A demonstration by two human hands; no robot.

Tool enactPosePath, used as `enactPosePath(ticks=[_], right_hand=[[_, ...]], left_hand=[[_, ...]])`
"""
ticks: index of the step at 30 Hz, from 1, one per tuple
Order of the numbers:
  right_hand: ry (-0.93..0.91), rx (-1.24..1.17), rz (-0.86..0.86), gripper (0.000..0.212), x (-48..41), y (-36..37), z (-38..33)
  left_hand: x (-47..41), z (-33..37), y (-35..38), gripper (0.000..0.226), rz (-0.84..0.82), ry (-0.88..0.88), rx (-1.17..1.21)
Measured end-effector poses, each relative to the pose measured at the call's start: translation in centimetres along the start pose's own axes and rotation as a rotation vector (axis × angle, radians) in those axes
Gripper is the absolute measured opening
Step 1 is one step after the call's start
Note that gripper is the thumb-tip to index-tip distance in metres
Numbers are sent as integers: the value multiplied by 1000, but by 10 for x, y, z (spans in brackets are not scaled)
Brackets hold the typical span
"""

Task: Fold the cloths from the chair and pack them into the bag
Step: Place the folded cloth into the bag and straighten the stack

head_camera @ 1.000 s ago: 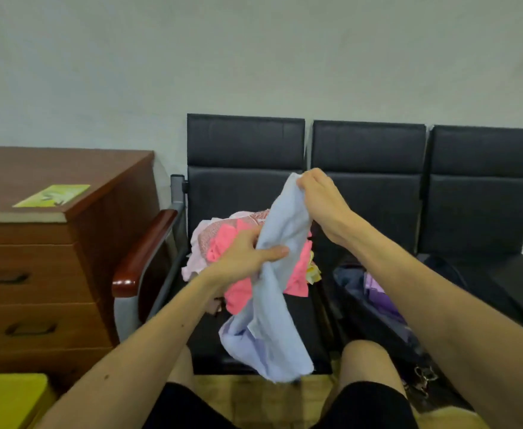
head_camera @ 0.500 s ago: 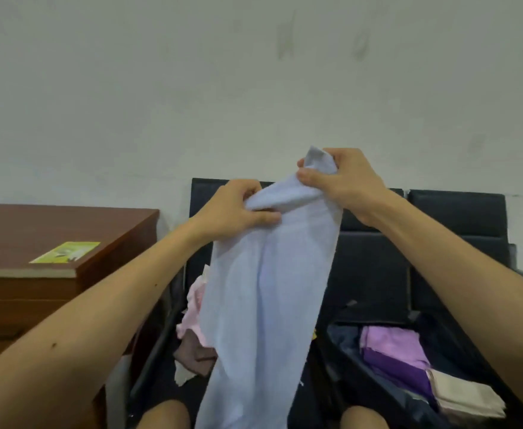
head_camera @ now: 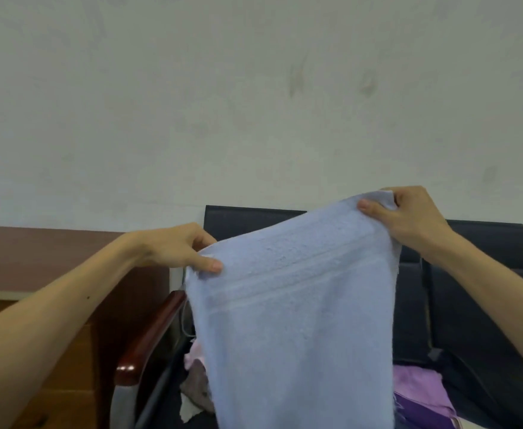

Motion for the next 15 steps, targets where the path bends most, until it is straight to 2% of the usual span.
enactPosePath(ticks=[4,6,7,10,15], right_hand=[[98,-14,6,36,8,-1,25],[136,-36,1,35,12,2,34],[153,-50,5,35,14,4,37],[199,-125,29,36,18,9,46],[270,-217,-4,20,27,26,51]], left_hand=[[0,-12,-20,26,159,33,191],[-1,-19,-29,19,261,43,160],[-2,-24,-33,22,314,34,146],[-2,-41,-37,21,440,-23,248],[-10,-37,-12,29,388,-39,522]])
Point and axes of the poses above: each hand's wrist, its own x-axis away from the middle knuckle, its own y-axis out of the palm, z = x × y, the point moved 10 cm from there along -x, towards the middle knuckle, and after that the axes turned 3 degrees about -y, right-handed, at the moved point
